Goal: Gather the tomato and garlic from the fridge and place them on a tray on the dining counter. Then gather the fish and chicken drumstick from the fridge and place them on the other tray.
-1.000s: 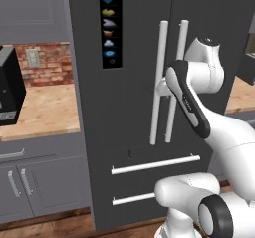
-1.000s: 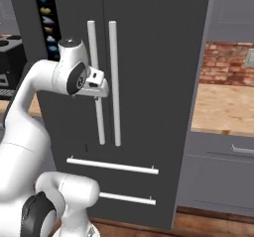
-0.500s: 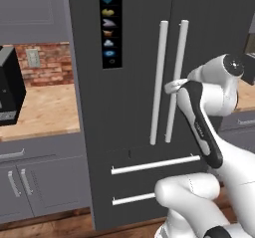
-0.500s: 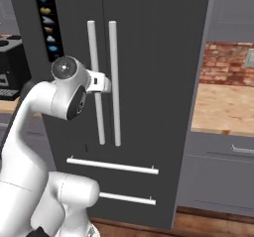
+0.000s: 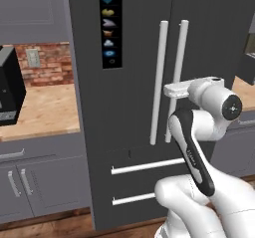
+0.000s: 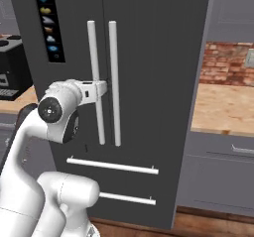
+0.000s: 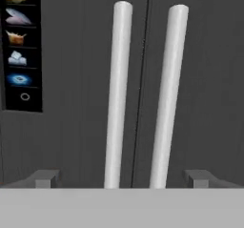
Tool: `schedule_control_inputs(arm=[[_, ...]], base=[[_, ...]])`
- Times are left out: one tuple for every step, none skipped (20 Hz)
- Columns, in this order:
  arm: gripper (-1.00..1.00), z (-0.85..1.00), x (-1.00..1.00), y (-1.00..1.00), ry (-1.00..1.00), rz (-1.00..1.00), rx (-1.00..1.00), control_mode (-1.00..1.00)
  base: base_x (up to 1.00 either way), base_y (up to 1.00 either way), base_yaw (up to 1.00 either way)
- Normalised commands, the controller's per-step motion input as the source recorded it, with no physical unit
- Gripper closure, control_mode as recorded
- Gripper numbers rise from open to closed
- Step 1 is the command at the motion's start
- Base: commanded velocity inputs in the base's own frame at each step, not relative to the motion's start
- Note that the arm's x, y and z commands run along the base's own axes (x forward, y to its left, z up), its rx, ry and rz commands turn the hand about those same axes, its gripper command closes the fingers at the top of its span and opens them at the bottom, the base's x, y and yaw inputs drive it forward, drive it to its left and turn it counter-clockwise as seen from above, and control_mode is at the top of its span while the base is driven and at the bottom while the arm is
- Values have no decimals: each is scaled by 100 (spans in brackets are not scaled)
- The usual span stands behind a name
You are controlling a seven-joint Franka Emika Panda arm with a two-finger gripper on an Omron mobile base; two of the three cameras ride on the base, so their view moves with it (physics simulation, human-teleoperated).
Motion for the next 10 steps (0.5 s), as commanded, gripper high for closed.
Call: schedule_control_inputs(arm=[[-100, 27, 0, 21, -41, -14, 0, -100], [-100, 40, 0, 26, -46, -12, 0, -100], [-100, 42, 0, 30, -47, -11, 0, -100], [-100, 35, 0, 31, -44, -10, 0, -100], [-100, 30, 0, 41, -42, -7, 0, -100], [-100, 14, 0, 26, -27, -1, 5, -100], [-100, 12, 0, 11, -26, 0, 8, -100], [-100, 7, 0, 12, -25, 0, 7, -100], [-100, 0, 15, 16, -17, 0, 5, -100], [-100, 0, 30, 16, -11, 0, 3, -100]], base=[[0, 0, 0], [0, 0, 0], [0, 0, 0], [0, 0, 0], [0, 0, 0], [0, 0, 0], [0, 0, 0], [0, 0, 0], [0, 0, 0], [0, 0, 0]])
